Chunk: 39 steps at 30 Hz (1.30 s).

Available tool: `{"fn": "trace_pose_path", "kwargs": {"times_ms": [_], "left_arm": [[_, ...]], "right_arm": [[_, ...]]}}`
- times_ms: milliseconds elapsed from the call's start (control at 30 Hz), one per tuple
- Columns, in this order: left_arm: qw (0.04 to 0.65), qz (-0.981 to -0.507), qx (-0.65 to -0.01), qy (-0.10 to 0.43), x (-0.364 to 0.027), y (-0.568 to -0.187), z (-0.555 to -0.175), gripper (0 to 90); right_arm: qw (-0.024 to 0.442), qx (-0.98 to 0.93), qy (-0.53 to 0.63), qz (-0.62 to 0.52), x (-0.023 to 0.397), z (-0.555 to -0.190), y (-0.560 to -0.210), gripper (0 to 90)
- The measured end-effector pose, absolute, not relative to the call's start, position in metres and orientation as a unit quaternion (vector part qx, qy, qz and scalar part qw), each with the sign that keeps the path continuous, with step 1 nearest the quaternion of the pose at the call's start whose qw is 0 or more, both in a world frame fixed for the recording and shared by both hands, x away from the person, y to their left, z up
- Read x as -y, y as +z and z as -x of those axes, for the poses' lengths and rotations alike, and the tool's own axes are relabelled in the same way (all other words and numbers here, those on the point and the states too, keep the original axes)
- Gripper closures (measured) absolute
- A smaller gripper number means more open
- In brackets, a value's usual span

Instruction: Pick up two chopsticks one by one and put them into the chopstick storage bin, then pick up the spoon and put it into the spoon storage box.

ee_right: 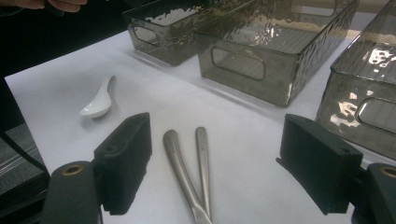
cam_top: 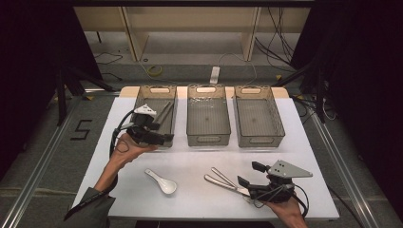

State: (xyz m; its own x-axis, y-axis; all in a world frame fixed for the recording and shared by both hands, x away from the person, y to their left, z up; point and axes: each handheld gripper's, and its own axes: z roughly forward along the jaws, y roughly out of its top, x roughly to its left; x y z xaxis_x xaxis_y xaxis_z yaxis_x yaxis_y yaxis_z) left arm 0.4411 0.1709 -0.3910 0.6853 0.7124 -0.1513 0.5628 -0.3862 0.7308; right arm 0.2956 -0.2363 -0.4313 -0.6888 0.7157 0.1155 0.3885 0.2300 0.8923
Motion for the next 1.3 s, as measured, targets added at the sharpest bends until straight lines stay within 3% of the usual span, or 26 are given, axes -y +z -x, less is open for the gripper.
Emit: {"fn": "trace_pose_path", "kwargs": {"times_ms": [1133,1300], "left_arm": [[0.384,-0.833,-0.384,0.109,-0.173,-0.415,-0.402,18.1],[0.375,-0.84,-0.378,0.103,-0.173,-0.418,-0.401,26.5]], "right_arm": [[0.163,-0.768,0.505,-0.359,0.236,-0.297,-0.432,25.9],[0.163,-0.767,0.505,-0.361,0.238,-0.297,-0.432,25.8]]}}
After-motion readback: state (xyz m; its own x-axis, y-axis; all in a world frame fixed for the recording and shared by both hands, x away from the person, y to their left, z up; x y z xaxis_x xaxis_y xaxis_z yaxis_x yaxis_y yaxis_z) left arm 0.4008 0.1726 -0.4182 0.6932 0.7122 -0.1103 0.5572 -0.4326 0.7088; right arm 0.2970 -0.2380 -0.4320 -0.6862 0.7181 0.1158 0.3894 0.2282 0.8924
